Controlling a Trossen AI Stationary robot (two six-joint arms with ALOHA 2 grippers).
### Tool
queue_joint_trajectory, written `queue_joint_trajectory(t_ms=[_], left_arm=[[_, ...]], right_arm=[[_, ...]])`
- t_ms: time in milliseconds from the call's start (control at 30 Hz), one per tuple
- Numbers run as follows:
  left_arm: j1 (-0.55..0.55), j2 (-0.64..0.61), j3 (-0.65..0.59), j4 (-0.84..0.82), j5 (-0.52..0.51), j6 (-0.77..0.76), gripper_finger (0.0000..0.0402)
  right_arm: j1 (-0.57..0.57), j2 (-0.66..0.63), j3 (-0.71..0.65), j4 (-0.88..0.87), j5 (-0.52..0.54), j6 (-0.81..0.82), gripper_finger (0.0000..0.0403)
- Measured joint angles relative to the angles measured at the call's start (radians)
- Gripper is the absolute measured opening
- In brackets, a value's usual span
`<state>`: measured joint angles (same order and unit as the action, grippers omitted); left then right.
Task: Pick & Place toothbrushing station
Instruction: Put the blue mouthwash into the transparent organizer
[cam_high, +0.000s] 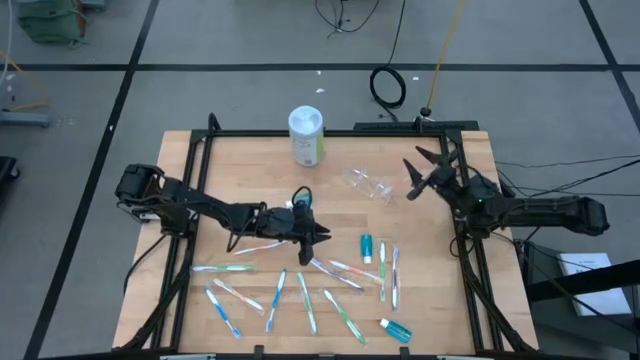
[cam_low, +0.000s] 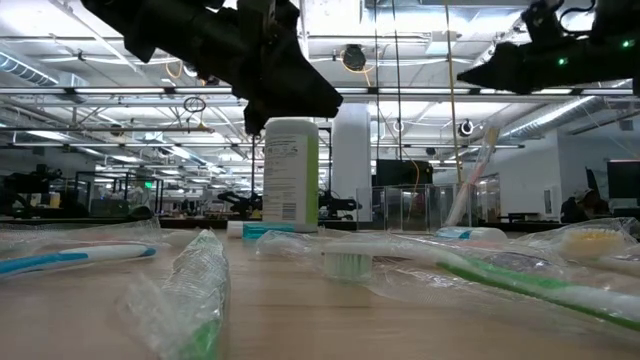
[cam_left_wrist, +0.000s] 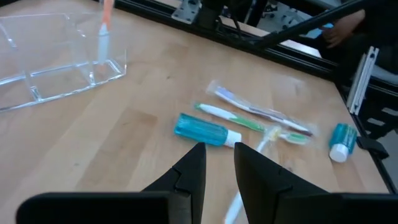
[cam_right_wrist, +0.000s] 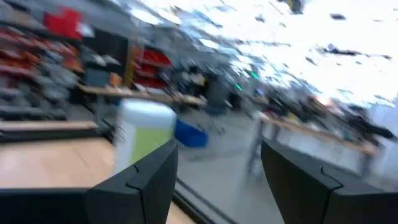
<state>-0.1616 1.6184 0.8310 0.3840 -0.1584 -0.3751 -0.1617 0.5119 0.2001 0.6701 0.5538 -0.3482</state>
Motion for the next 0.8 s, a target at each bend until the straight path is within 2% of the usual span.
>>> queue_joint_trajectory(t_ms=[100,233,333,400,567,800], left_arm=[[0.001,0.000,0.001,-0.016,-0.040,-0.003,0.0088],[0.012,0.000,0.001,-0.104,-0.163,0.093,0.0088],[0.042,0.000,0.000,-0.192,-0.221,0.205,0.0089],[0.073,0.000,0.000,-0.239,-0.256,0.220,0.0089],[0.185,0.000,0.000,-0.340,-0.255,0.199,0.0089],[0.330,0.000,0.005,-0.335,-0.062,0.269,0.0089]], right_arm=[[0.012,0.001,0.000,0.074,-0.110,-0.004,0.0222],[0.027,0.001,0.000,0.145,-0.247,-0.005,0.0222],[0.029,0.001,0.000,0.155,-0.295,-0.008,0.0222],[0.029,0.002,0.000,0.155,-0.314,-0.015,0.0222],[0.028,0.002,0.000,0.156,-0.321,-0.042,0.0222],[0.028,0.004,0.000,0.156,-0.321,-0.059,0.0222]])
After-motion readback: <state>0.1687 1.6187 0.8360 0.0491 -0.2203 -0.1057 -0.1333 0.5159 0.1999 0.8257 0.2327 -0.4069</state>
